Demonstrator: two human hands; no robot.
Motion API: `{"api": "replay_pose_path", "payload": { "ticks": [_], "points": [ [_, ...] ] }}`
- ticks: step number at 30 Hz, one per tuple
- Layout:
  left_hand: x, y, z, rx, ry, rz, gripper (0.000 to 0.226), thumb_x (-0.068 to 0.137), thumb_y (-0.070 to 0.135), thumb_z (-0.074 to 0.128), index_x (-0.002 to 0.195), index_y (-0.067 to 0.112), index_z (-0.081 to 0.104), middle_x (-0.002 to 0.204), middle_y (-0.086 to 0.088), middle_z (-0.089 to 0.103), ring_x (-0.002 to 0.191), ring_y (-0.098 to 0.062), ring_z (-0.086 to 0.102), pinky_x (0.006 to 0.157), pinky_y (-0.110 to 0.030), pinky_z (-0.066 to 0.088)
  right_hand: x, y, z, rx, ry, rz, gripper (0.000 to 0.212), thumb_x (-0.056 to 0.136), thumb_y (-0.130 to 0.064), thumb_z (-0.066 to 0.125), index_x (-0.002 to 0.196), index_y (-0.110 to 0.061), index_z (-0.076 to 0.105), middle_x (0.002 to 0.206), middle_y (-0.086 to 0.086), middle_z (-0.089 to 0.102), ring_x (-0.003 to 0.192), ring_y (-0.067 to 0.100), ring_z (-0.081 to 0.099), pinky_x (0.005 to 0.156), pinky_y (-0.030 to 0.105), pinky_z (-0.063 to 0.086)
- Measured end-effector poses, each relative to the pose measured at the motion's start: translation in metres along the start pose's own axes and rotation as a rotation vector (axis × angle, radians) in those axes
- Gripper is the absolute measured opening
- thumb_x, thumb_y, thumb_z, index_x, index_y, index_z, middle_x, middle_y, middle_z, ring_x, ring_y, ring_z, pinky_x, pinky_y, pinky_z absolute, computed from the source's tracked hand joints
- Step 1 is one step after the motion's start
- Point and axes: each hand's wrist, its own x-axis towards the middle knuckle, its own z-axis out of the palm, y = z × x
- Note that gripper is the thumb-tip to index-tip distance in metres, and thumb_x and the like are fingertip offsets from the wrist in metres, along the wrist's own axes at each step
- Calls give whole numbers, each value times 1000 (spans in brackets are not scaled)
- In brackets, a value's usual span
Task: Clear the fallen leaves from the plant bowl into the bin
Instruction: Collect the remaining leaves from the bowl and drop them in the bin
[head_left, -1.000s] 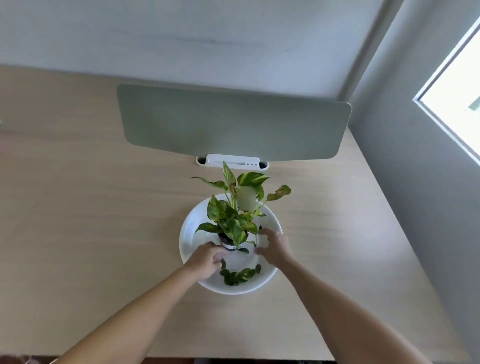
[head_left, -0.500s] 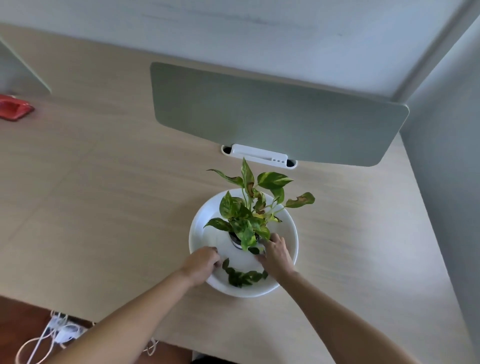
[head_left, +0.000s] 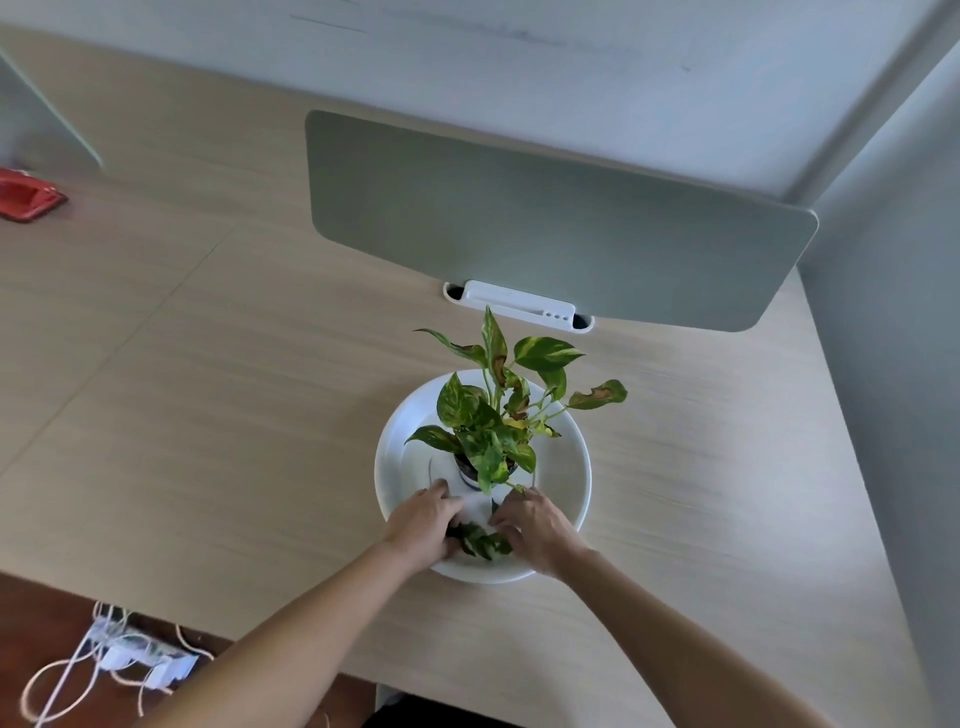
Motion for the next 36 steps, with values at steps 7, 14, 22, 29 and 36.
{"api": "replay_pose_path", "payload": {
  "ticks": [7,14,22,29,36],
  "points": [
    [-4,-14,-13,48,79,18,27,84,12,48,107,18,60,114,-3,57,104,-24,56,82,-32,45,-10,-1,0,17,144,172,36,86,-10,47,116,-18,66,118,3,59,110,22,50,99,29,42],
    [-1,-7,-5,-40,-23,95,19,82,22,60,99,19,68,111,-5,54,104,-23,55,81,-32,48,-9,-11,13,-44,64,57,27,87,-19,51,105,-17,70,112,2,67,104,23,56,98,31,44],
    [2,-20,-22,-23,-46,30,29,80,0,48,99,13,66,103,-2,65,98,-22,62,78,-31,46,-13,-25,14,27,78,5,36,88,-21,43,118,-28,62,114,4,58,104,22,50,94,31,42],
    [0,-10,-30,283,-104,-1,35,75,45,54,99,22,62,110,-3,57,105,-31,54,107,-43,28,-18,-17,12,8,73,166,28,82,-25,45,98,-22,68,114,3,55,108,24,47,97,36,43],
    [12,4,-24,494,-143,-125,35,74,27,63,109,22,62,115,-6,52,95,-31,62,93,-41,35,-2,-56,15,-109,-41,534,88,63,-74,58,132,-24,33,134,15,27,115,39,37,99,43,38]
  ]
}}
